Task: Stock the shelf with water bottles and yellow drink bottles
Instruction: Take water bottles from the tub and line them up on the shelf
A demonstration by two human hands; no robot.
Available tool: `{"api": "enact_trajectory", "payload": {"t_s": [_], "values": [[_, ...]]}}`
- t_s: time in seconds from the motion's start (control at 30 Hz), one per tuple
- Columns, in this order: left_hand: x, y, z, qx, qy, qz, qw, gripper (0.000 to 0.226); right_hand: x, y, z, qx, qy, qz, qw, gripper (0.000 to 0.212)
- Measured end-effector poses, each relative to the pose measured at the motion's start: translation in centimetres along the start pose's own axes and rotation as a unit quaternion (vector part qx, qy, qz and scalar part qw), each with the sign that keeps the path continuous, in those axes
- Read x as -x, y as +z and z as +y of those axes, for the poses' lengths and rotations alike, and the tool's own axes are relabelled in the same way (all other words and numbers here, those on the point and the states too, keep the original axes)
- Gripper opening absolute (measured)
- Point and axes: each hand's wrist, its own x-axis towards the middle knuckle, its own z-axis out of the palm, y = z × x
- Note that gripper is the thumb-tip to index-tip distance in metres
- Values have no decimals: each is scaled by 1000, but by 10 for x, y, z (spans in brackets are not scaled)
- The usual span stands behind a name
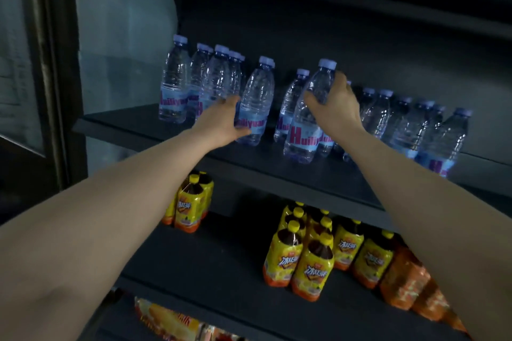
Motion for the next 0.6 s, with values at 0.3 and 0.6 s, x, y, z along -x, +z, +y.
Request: {"api": "enact_trajectory", "payload": {"t_s": [0.3, 0.6], "values": [[-30, 39, -2, 64, -61, -15, 996, 97, -6, 34, 16, -57, 17, -12, 998, 80], [-33, 49, -8, 87, -81, -27, 993, 82, 16, 47, 44, -120, 176, -266, 940, 97]]}}
